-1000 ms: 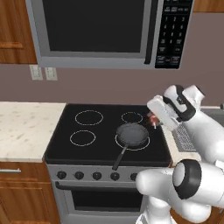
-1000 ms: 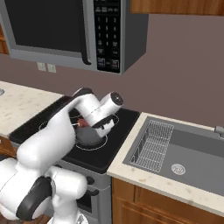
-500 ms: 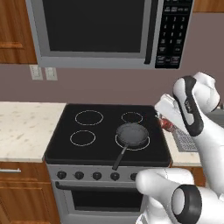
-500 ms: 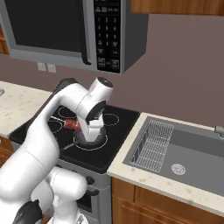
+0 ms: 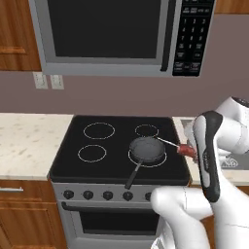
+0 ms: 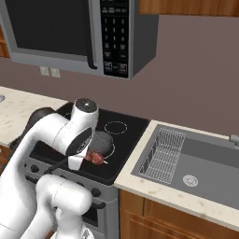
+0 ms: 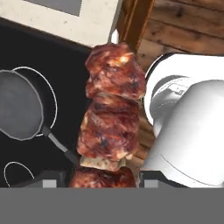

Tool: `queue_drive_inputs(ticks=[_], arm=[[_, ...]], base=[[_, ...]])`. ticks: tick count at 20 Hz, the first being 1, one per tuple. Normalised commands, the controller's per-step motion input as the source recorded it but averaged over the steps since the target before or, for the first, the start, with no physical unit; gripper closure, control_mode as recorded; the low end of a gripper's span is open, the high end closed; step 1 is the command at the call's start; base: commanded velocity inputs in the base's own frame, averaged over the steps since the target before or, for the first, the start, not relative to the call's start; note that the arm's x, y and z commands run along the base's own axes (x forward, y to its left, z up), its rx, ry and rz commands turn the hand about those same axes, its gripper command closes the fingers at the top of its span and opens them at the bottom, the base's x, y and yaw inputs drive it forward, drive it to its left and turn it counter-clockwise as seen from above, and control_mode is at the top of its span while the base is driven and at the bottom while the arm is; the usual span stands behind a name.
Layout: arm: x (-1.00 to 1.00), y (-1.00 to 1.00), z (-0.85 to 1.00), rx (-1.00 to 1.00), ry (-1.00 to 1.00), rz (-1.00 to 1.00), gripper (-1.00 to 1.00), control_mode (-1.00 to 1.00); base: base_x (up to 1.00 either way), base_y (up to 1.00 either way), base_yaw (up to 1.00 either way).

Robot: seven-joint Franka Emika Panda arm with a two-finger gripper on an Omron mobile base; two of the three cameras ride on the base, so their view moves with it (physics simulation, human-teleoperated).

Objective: Place the cold items (orange and onion) from the fridge in one tupperware on the dining counter. Place the warm items (kebab skewer and hot dog) in the stove area in another tupperware.

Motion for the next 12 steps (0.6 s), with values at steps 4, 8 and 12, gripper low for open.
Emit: queue_drive_inputs(ticks=[4,8,12], arm=[[0.12,0.43,-0.07,-0.32,-0.06,-0.44,1.00,-1.00],[0.26,0.10,-0.01,-0.44,0.04,-0.27,1.00,-1.00],[0.14,-0.32,-0.22,-0.36,0.07,-0.23,1.00,-1.00]], base=[[0.00,0.00,0.00],[0.00,0.00,0.00],[0.00,0.00,0.00]])
